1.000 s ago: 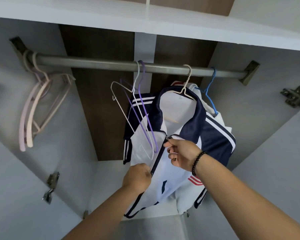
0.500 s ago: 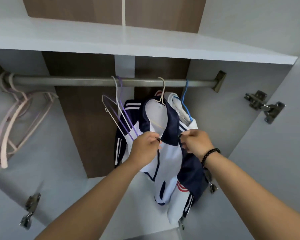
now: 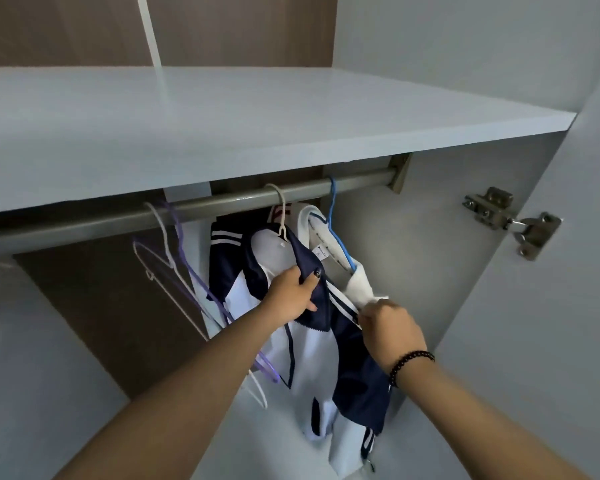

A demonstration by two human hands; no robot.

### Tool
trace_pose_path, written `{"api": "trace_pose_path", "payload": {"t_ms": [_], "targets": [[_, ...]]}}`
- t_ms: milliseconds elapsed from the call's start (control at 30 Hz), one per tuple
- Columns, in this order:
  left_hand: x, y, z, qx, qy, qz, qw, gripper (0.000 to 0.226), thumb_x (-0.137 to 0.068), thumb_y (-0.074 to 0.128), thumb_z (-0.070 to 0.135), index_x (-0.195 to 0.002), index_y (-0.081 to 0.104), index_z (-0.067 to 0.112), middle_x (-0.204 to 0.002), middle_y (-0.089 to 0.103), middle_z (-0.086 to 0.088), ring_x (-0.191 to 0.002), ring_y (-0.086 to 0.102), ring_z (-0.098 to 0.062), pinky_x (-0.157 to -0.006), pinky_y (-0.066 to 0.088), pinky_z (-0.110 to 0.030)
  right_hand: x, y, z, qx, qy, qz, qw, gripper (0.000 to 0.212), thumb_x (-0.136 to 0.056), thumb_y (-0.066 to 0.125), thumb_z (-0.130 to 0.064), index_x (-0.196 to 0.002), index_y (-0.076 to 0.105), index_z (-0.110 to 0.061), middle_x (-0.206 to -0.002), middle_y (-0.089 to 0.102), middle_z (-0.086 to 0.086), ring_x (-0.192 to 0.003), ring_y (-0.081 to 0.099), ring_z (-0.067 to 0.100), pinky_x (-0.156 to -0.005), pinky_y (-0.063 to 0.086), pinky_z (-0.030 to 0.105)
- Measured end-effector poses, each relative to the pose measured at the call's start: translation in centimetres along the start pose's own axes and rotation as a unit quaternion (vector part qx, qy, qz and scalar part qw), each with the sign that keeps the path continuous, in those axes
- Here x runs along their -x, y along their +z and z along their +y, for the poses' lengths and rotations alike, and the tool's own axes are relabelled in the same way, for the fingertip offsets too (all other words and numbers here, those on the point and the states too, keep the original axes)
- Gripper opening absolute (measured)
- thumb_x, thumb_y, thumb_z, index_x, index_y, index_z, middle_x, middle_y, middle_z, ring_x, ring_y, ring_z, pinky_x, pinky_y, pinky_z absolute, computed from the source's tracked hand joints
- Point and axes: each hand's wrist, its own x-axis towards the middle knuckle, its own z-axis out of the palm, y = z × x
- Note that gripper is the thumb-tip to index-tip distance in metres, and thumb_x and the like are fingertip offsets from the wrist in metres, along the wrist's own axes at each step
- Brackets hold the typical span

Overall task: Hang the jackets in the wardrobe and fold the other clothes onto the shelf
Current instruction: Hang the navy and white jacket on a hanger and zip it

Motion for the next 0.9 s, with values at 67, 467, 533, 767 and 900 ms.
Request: {"api": "trace_pose_path", "payload": {"t_ms": [67,467,533,767,900], "targets": [[0.1,-0.1,-0.6,-0.092,0.055,0.042,0.993,0.034,-0.099,0.049,0.035,-0.070,0.044,0.018,-0.060,0.051,0.003,-0.052,0.059,-0.013,-0.048,0.041,-0.021,1.1,0.5,0.0,0.011,-0.011,0.007,1.000,0.019,-0.094,0.043,-0.019,-0.096,0.059,-0.009,-0.103,0.061,0.008,-0.091,0.061,0.033,-0.067,0.042,0.030],[2.8,0.3,1.9,-0.346,0.119,0.211,0.906,0.030,-0.085,0.065,0.031,-0.094,0.041,0.015,-0.106,0.053,-0.008,-0.090,0.061,-0.031,-0.061,0.040,-0.033,7.4,4.3,-5.1,-0.141,-0.070,-0.075,0.985,0.022,-0.092,0.047,-0.026,-0.074,0.049,-0.013,-0.084,0.064,0.011,-0.081,0.059,0.024,-0.069,0.047,0.030],[3.2,0.2,1.2,-0.287,0.084,0.247,0.922,0.042,-0.082,0.070,0.028,-0.110,0.041,0.015,-0.116,0.044,-0.007,-0.091,0.060,-0.029,-0.060,0.039,-0.031,7.5,4.4,-5.7,-0.145,-0.079,-0.101,0.981,0.016,-0.090,0.045,-0.023,-0.077,0.040,-0.015,-0.083,0.061,0.014,-0.079,0.057,0.028,-0.066,0.047,0.034],[2.6,-0.7,0.4,-0.225,0.026,0.143,0.964,0.031,-0.094,0.052,0.025,-0.117,0.050,0.004,-0.107,0.064,-0.019,-0.097,0.060,-0.038,-0.072,0.047,-0.037,5.4,2.7,-6.0,-0.124,-0.106,-0.117,0.980,0.011,-0.093,0.040,-0.023,-0.094,0.032,-0.017,-0.075,0.048,0.003,-0.064,0.045,0.026,-0.057,0.035,0.029],[1.8,-0.3,1.9,-0.247,0.045,0.090,0.964,0.033,-0.094,0.053,0.028,-0.117,0.053,0.005,-0.111,0.064,-0.018,-0.101,0.059,-0.038,-0.083,0.051,-0.043,4.3,1.9,-5.5,-0.107,-0.096,-0.110,0.983,0.007,-0.092,0.040,-0.017,-0.091,0.033,-0.014,-0.076,0.048,0.005,-0.065,0.045,0.028,-0.058,0.037,0.029]]}}
